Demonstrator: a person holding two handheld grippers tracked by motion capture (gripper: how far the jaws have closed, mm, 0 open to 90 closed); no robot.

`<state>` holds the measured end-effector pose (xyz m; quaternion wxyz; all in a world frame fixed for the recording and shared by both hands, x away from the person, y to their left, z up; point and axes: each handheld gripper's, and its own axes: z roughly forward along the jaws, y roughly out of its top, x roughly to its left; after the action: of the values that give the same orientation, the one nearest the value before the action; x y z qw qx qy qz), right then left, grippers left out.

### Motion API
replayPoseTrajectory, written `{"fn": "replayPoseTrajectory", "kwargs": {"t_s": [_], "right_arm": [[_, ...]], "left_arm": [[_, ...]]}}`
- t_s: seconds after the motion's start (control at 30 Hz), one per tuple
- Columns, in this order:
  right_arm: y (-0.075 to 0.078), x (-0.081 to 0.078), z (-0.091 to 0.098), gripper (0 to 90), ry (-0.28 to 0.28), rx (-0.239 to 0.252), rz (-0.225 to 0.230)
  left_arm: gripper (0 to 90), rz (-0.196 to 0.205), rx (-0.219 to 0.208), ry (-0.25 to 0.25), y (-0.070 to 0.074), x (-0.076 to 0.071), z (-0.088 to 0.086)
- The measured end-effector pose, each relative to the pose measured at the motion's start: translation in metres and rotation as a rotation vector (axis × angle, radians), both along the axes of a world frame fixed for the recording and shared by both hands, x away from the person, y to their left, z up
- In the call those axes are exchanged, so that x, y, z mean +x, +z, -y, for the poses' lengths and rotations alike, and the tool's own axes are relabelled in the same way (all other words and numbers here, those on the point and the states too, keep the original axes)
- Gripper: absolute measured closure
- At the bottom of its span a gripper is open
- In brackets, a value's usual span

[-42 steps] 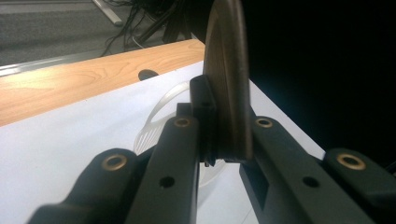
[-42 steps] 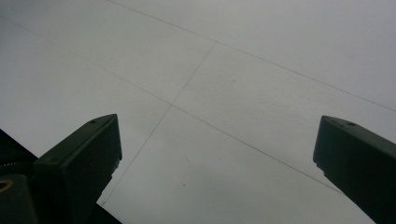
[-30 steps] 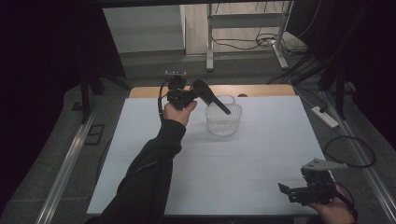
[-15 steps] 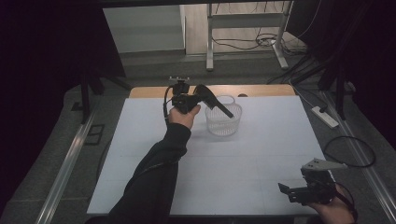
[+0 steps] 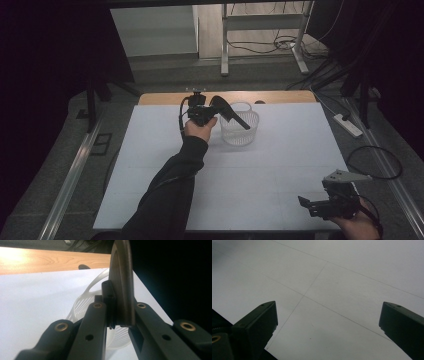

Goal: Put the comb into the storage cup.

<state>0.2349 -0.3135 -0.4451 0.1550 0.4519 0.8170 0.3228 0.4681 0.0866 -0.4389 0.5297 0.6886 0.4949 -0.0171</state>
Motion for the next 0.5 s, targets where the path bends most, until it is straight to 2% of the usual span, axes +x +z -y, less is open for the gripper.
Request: {"fn": "replayPoseTrajectory", "kwargs": {"t_s": [0.2, 0.4, 0.5], "right_arm": [[0.0, 0.0, 0.0, 2.5, -0.001, -0.001, -0.002], [0.0, 0.0, 0.0, 2.6, -0.002, 0.0, -0.002], [0.0, 0.0, 0.0, 2.8, -0.002, 0.0, -0.003]], "left_arm": [[86.5, -0.014, -0.019, 0.0, -0.008, 0.001, 0.001], [86.5, -0.026, -0.021, -0.001, -0.016, 0.001, 0.004], [86.5, -0.034, -0.043, 0.0, -0.021, 0.001, 0.005]]}}
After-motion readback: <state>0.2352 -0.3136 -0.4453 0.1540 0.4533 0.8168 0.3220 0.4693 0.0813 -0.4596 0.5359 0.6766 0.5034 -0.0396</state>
